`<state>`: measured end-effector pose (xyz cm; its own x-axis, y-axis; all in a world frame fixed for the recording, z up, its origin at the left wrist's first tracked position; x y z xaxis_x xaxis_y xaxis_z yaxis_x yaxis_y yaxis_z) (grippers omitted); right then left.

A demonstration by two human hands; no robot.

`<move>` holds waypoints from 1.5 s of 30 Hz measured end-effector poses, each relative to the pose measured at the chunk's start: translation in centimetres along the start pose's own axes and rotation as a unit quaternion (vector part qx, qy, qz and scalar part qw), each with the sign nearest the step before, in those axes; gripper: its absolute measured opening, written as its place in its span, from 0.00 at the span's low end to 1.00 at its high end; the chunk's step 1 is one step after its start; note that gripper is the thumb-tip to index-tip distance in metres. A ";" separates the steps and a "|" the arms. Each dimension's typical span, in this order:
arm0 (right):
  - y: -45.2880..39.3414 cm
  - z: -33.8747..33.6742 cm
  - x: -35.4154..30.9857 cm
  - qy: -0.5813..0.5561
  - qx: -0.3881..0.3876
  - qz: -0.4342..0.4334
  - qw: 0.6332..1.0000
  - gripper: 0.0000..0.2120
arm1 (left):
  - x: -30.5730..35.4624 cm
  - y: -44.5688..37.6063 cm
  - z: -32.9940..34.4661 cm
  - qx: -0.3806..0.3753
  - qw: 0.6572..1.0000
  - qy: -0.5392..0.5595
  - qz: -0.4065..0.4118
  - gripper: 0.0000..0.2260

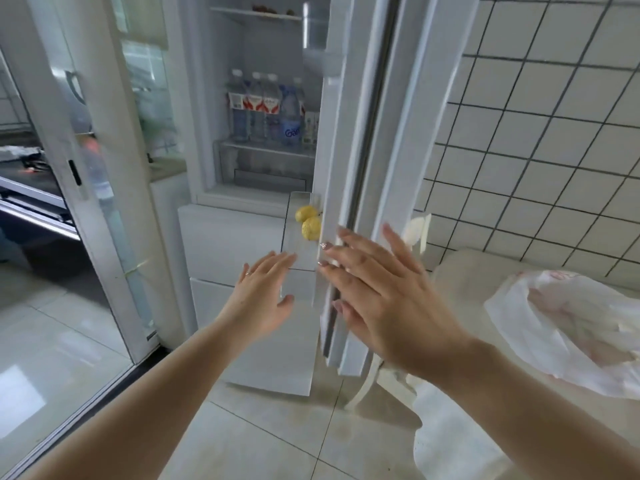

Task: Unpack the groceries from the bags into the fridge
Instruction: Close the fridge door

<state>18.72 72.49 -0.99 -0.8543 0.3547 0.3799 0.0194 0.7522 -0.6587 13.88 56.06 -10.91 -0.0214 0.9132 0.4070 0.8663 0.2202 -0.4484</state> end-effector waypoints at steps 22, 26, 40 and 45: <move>-20.2 12.2 -6.2 0.062 0.073 -0.239 0.966 0.18 | -10.1 1.2 -10.2 0.235 0.953 0.129 -0.137 0.33; -24.3 15.8 -7.4 0.063 0.075 -0.244 0.965 0.18 | -14.9 -1.1 -11.6 0.240 0.949 0.143 -0.149 0.34; -34.4 29.2 -3.2 0.122 0.039 -0.167 0.978 0.28 | -30.8 -11.7 -14.0 0.164 0.937 0.177 -0.251 0.34; -37.1 33.6 -1.5 0.147 0.008 -0.159 0.976 0.29 | -34.7 -16.0 -14.2 0.151 0.934 0.183 -0.267 0.33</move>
<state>1.79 25.36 1.05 -0.6300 0.2502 0.7352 -0.2336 0.8418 -0.4866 7.86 16.01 -6.58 -0.1906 0.4791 0.8568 0.5991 0.7482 -0.2851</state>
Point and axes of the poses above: each hand's wrist, its own y-axis away from the middle knuckle, its own z-axis out of the palm, x = y × z, the point moved 9 cm from there along -y, towards the middle knuckle, and after that the axes turned 3 degrees about x, right-handed, at the moved point
